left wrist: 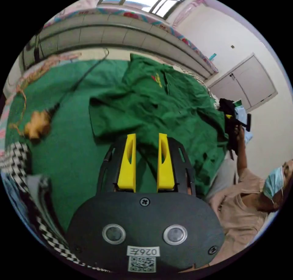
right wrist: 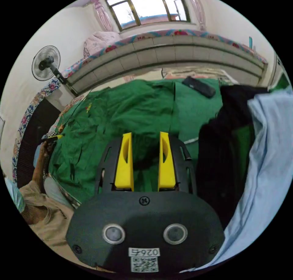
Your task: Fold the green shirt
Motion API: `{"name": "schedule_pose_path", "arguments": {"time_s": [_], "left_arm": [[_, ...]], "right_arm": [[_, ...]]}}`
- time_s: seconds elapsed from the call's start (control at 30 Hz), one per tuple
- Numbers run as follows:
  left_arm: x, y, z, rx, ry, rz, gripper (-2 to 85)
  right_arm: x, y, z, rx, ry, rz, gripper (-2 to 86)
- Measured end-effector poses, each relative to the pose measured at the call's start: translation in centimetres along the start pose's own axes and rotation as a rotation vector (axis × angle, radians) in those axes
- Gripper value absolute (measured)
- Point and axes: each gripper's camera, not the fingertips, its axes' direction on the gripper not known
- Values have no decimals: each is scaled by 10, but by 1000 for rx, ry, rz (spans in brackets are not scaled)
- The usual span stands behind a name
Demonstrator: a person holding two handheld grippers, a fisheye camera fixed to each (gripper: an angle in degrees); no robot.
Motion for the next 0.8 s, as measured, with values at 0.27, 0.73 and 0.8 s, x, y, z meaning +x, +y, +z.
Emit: {"name": "schedule_pose_path", "arguments": {"time_s": [0.27, 0.73, 0.8], "left_arm": [[38, 146, 15, -64, 313, -94, 230], [155, 155, 19, -342, -119, 354, 10], [139, 168, 1, -364, -2, 314, 6]], "right_arm": [[65, 166, -16, -52, -133, 251, 161], [4, 187, -37, -203, 41, 41, -14], [10, 205, -48, -210, 88, 53, -14]]}}
